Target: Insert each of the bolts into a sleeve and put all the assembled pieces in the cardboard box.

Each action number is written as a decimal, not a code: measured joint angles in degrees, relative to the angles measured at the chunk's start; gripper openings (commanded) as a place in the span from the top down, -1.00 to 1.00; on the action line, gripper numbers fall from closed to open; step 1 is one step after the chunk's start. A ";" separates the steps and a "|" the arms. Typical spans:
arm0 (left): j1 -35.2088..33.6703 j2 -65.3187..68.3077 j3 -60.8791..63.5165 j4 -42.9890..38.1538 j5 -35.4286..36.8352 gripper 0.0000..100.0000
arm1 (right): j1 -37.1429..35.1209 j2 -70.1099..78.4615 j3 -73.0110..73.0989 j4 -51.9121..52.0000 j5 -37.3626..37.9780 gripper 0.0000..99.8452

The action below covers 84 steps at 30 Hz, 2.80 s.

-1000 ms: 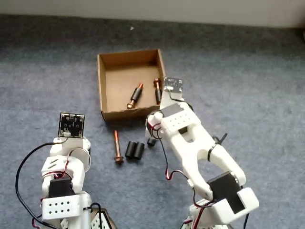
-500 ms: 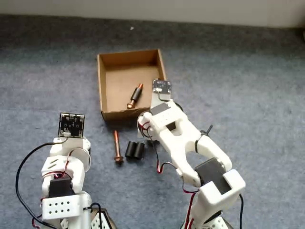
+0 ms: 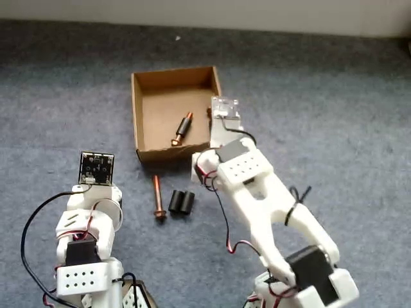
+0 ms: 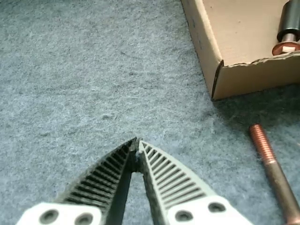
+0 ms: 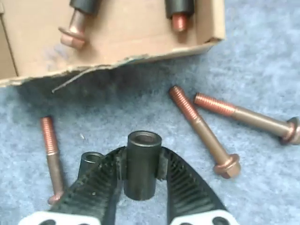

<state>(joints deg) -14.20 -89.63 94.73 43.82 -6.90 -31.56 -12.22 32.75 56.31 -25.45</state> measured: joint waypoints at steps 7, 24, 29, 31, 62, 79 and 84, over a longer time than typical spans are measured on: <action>0.00 0.00 0.00 0.00 0.00 0.99 | 10.55 -17.93 15.47 -7.47 0.00 0.99; 3.69 0.09 -9.76 1.58 -5.01 0.99 | 31.38 -36.48 35.43 -24.62 0.00 0.99; 15.65 0.09 -20.84 9.67 -5.36 0.94 | 35.43 -36.57 35.43 -24.97 -2.37 0.99; 21.10 0.35 -24.70 12.57 -6.24 0.94 | 37.27 -36.57 35.43 -24.97 -3.52 0.99; 46.77 85.27 -67.08 9.93 -42.20 0.57 | 50.20 -36.57 35.43 -24.97 -4.22 0.99; 47.74 110.15 -85.19 9.23 -44.57 0.57 | 50.20 -36.57 35.43 -26.29 -4.22 0.99; 48.88 110.15 -85.19 9.23 -44.75 0.57 | 50.20 -36.57 35.43 -26.46 -4.22 0.99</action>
<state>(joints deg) 34.68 20.53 9.54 53.05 -51.65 18.64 -48.79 68.18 29.85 -29.67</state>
